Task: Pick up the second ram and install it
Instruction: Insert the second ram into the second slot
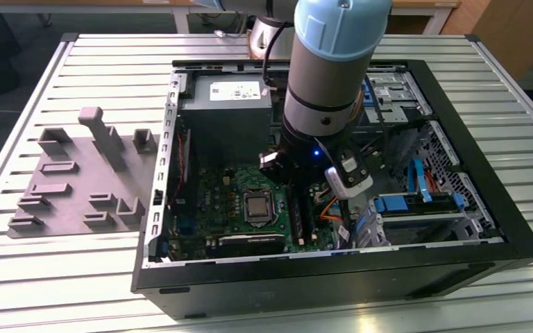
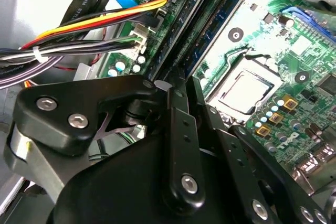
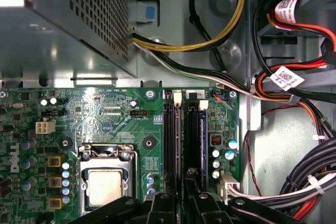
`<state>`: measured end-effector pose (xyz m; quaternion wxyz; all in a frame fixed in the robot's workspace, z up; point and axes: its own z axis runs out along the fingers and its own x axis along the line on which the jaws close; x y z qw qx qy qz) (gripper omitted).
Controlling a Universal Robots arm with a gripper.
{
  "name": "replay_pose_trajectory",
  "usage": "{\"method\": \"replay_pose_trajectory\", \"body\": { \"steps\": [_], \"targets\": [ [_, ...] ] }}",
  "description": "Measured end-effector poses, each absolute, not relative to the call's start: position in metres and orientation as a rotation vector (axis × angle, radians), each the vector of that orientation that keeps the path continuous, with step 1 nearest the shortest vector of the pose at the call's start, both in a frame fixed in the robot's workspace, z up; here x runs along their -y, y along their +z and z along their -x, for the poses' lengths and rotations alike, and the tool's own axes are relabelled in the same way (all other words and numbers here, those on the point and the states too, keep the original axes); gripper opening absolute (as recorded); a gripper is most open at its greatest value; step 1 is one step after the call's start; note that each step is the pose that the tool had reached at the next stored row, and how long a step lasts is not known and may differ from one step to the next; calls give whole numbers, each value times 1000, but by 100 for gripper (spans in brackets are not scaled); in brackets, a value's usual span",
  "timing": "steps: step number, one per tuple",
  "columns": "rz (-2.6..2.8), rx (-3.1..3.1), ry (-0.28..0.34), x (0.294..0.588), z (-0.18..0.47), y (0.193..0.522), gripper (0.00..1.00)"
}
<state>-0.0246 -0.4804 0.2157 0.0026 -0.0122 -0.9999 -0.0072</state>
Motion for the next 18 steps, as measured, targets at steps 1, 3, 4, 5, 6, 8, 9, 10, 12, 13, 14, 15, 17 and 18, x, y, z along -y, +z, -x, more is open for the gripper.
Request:
{"method": "replay_pose_trajectory", "body": {
  "steps": [1, 3, 4, 5, 6, 8, 9, 10, 12, 13, 14, 15, 17, 18],
  "targets": [
    [38, 3136, -22, 480, 25, 218, 21],
    [38, 3136, -22, 480, 25, 225, 21],
    [38, 3136, -22, 480, 25, 229, 21],
    [38, 3136, -22, 480, 25, 232, 21],
    [38, 3136, -22, 480, 25, 234, 21],
    [38, 3136, -22, 480, 25, 238, 21],
    [38, 3136, -23, 480, 25, 238, 20],
    [38, 3136, -23, 480, 25, 238, 13],
    [38, 3136, -23, 480, 25, 238, 11],
    [38, 3136, -23, 480, 25, 238, 11],
    [38, 3136, -23, 480, 25, 238, 11],
    [38, 3136, -22, 480, 25, 238, 11],
    [38, 3136, -22, 480, 25, 238, 11],
    [38, 3136, -22, 480, 25, 237, 11]
  ]
}}
